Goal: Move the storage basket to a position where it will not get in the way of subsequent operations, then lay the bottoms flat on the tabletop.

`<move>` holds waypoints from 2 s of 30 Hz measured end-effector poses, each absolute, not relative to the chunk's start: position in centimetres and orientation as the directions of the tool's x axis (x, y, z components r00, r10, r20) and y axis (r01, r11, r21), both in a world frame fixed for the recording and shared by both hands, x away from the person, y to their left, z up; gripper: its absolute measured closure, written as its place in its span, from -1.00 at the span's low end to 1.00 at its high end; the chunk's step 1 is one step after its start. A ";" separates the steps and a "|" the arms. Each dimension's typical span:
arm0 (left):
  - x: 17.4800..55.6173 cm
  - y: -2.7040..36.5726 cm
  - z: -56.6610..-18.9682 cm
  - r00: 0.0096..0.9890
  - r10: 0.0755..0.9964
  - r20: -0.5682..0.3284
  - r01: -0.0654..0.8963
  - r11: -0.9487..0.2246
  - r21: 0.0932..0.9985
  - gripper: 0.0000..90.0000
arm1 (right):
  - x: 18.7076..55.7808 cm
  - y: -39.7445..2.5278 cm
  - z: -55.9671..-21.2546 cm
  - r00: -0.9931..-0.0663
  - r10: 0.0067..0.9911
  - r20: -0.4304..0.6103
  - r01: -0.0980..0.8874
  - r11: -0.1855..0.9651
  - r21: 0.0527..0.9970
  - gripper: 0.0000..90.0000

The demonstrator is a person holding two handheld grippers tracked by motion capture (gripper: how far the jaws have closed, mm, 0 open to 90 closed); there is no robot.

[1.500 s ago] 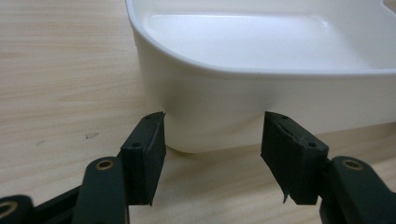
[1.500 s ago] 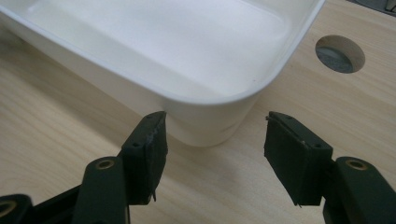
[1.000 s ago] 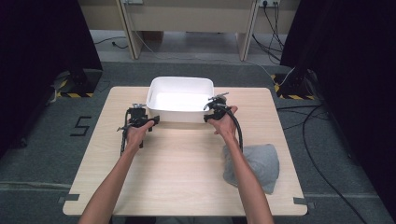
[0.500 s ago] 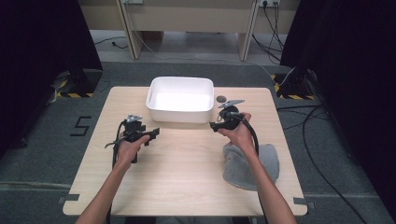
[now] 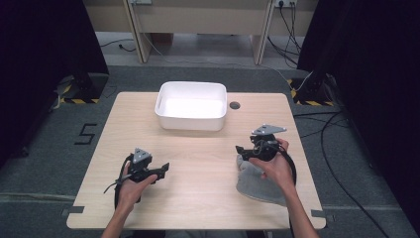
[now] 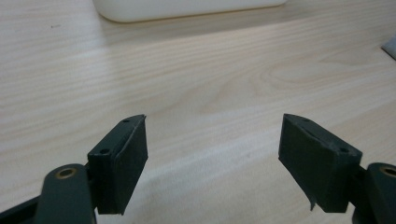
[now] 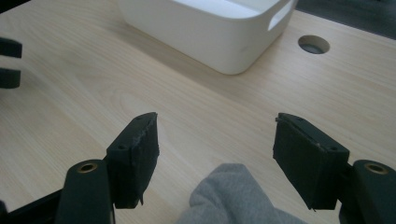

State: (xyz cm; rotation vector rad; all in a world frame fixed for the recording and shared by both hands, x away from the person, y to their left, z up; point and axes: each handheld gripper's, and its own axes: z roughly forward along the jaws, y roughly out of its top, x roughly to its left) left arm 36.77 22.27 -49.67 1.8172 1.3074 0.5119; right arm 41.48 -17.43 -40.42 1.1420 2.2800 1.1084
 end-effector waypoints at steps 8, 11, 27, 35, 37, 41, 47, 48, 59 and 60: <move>35.2 22.1 -50.3 0.408 0.905 -0.119 0.582 -0.158 0.797 -0.53 | 39.9 -19.3 -41.1 -0.586 0.809 0.049 0.532 0.338 0.776 -0.30; 34.8 22.2 -50.7 0.411 0.904 -0.116 0.589 -0.166 0.791 -0.55 | 39.4 -19.7 -41.2 -0.587 0.808 0.045 0.529 0.341 0.777 -0.30; 34.3 21.7 -52.2 0.440 0.896 -0.059 0.602 -0.246 0.759 -0.58 | 36.4 -21.6 -42.5 -0.592 0.805 0.045 0.533 0.349 0.771 -0.30; 34.2 21.3 -52.3 0.458 0.889 -0.029 0.597 -0.283 0.751 -0.67 | 35.0 -22.2 -43.1 -0.600 0.799 0.047 0.534 0.356 0.767 -0.30; 34.2 21.3 -52.3 0.461 0.887 -0.030 0.597 -0.284 0.750 -0.69 | 34.7 -22.3 -43.2 -0.601 0.798 0.048 0.533 0.355 0.768 -0.30; 34.3 21.2 -52.3 0.468 0.883 -0.029 0.597 -0.291 0.748 -0.72 | 34.0 -22.2 -43.3 -0.605 0.794 0.050 0.529 0.354 0.771 -0.30; 34.3 21.1 -52.3 0.479 0.877 -0.029 0.597 -0.301 0.743 -0.80 | 33.4 -21.9 -43.6 -0.619 0.784 0.048 0.521 0.363 0.773 -0.31; 34.3 21.1 -52.3 0.480 0.877 -0.030 0.597 -0.301 0.743 -0.80 | 33.4 -21.9 -43.6 -0.620 0.783 0.046 0.519 0.365 0.773 -0.31; 34.4 21.1 -52.3 0.482 0.875 -0.030 0.597 -0.303 0.743 -0.82 | 33.2 -22.1 -44.1 -0.624 0.780 0.049 0.528 0.374 0.763 -0.31; 34.4 21.1 -52.3 0.482 0.875 -0.031 0.597 -0.303 0.743 -0.82 | 33.3 -22.1 -44.2 -0.628 0.777 0.047 0.527 0.381 0.760 -0.31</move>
